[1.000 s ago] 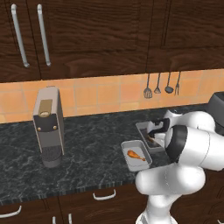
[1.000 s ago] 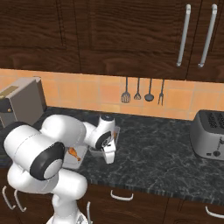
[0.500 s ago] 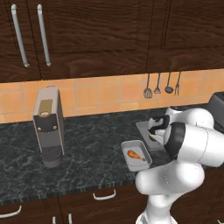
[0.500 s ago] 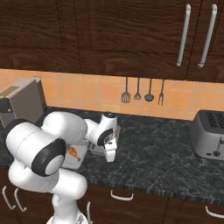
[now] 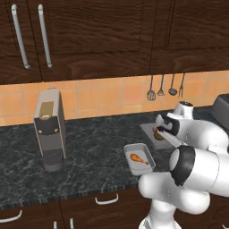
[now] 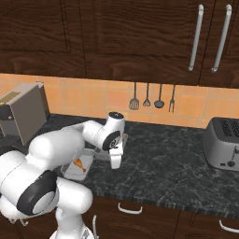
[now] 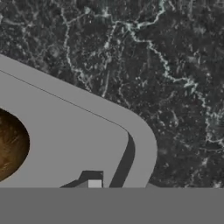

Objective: Take the meat container that has the chicken drumstick and place it on the second highest rack of the freezer. Then take the vegetable container that has the mushroom and onion and place it on the highest rack of the freezer.

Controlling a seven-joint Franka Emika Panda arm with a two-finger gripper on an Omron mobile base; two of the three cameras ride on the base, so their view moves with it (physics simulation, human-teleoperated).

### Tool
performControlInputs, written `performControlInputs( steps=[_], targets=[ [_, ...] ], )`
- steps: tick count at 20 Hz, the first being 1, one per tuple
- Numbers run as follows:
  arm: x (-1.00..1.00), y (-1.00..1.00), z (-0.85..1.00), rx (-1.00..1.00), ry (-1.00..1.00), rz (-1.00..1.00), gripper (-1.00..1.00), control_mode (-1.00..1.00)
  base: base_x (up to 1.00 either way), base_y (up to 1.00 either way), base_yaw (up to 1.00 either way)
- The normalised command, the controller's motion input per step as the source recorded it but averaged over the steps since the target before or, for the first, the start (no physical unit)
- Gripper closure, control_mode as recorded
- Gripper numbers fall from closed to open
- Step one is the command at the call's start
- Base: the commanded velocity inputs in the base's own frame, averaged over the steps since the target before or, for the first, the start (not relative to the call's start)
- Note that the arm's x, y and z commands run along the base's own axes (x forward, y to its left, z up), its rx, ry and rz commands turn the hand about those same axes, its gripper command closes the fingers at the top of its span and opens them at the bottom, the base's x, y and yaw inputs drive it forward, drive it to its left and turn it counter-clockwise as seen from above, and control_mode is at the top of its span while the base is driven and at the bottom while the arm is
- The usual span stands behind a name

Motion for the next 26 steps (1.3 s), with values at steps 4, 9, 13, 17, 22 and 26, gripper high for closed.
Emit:
performControlInputs(
  steps=[4, 9, 13, 17, 22, 26],
  targets=[
    [-0.35, 0.0, 0.81, 0.0, -0.08, -0.07, 1.0, -1.0, 0.0, 0.0, 0.0],
    [-0.69, 0.0, 0.64, 0.0, -0.13, -0.03, 1.0, -1.0, 0.0, 0.0, 0.0],
    [-1.0, 0.15, 0.55, 0.0, -0.18, 0.0, 1.0, -1.0, 0.0, 0.0, 0.0],
    [-1.0, 0.44, 0.66, 0.0, -0.09, 0.0, 1.0, -1.0, 0.0, 0.0, 0.0],
    [-0.89, 0.42, 0.75, 0.0, -0.03, 0.0, 1.0, -1.0, 0.0, 0.0, 0.0],
    [-0.46, 0.19, 0.89, 0.0, 0.0, 0.0, 1.0, -1.0, 0.0, 0.0, 0.0]
  ],
)
